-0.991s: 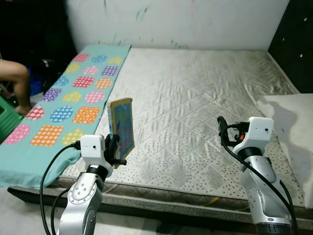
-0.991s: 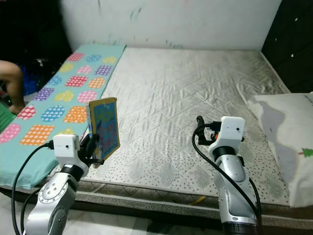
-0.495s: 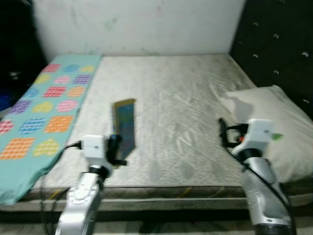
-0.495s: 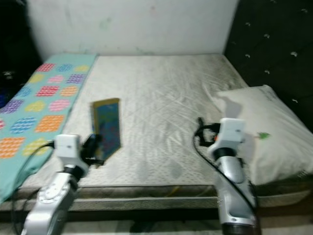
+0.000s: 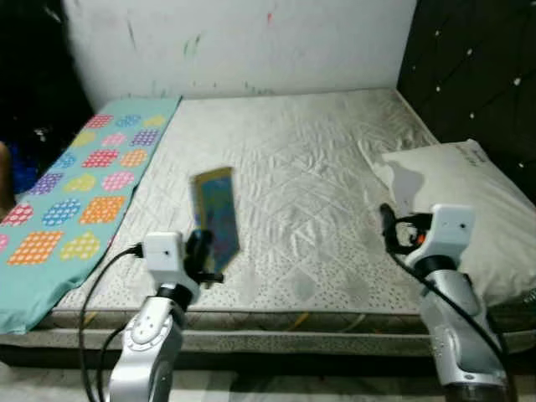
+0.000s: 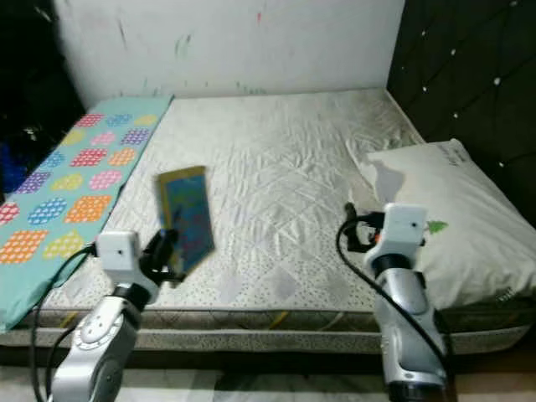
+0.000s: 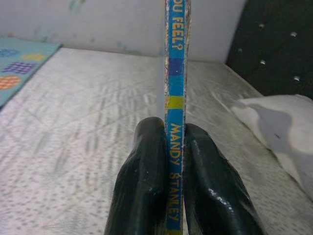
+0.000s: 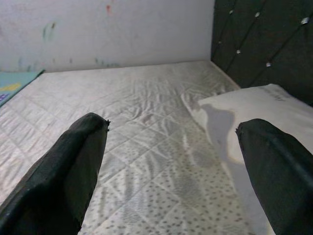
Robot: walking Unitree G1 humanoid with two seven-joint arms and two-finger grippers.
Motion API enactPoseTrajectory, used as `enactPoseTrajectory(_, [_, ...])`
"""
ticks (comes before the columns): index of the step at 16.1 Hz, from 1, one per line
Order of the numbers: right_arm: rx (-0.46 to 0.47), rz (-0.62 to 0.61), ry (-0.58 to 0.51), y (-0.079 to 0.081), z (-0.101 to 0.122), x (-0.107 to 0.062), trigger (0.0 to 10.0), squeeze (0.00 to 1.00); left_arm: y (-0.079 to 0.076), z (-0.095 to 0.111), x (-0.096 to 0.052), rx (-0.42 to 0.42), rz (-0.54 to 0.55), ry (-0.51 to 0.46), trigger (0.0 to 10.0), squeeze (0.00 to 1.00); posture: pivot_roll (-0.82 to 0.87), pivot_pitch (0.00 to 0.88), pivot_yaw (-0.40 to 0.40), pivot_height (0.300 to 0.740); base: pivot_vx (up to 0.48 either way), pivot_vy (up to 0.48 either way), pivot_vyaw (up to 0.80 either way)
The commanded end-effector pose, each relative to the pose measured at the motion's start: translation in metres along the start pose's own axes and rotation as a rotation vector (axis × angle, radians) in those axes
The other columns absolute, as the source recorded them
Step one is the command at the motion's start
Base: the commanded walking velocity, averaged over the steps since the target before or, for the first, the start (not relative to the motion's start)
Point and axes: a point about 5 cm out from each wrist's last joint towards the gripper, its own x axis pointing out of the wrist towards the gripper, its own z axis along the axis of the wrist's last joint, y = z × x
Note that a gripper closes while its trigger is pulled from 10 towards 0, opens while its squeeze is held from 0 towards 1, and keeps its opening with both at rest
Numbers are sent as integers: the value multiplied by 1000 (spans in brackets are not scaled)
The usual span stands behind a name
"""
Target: Clean up the room
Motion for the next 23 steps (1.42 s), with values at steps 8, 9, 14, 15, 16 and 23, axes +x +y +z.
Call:
enactPoseTrajectory(8, [-24, 75, -35, 15, 5, 1, 10000, 0, 5, 12, 0, 22, 1, -52, 10000, 0, -97, 3, 48, 740, 0, 0, 553])
enactPoseTrajectory(9, [-24, 73, -35, 15, 5, 1, 10000, 0, 5, 12, 0, 26, 0, -51, 10000, 0, -98, 3, 48, 740, 0, 0, 0])
enactPoseTrajectory(14, [-21, 66, -31, 14, 4, 1, 10000, 0, 3, 13, 1, 11, -8, -59, 10000, 0, -102, 3, 50, 740, 0, 0, 0])
enactPoseTrajectory(15, [-22, 66, -30, 14, 4, 1, 10000, 0, 2, 14, 1, 6, -27, -69, 10000, 0, -102, 4, 51, 740, 0, 0, 0])
enactPoseTrajectory(16, [-22, 66, -30, 14, 4, 1, 10000, 0, 1, 15, 0, 5, -40, -73, 10000, 0, -102, 4, 50, 740, 0, 0, 0])
enactPoseTrajectory(23, [-23, 67, -30, 14, 4, 1, 10000, 0, -2, 16, -1, -6, -66, -81, 10000, 0, -101, 6, 48, 740, 416, 0, 0])
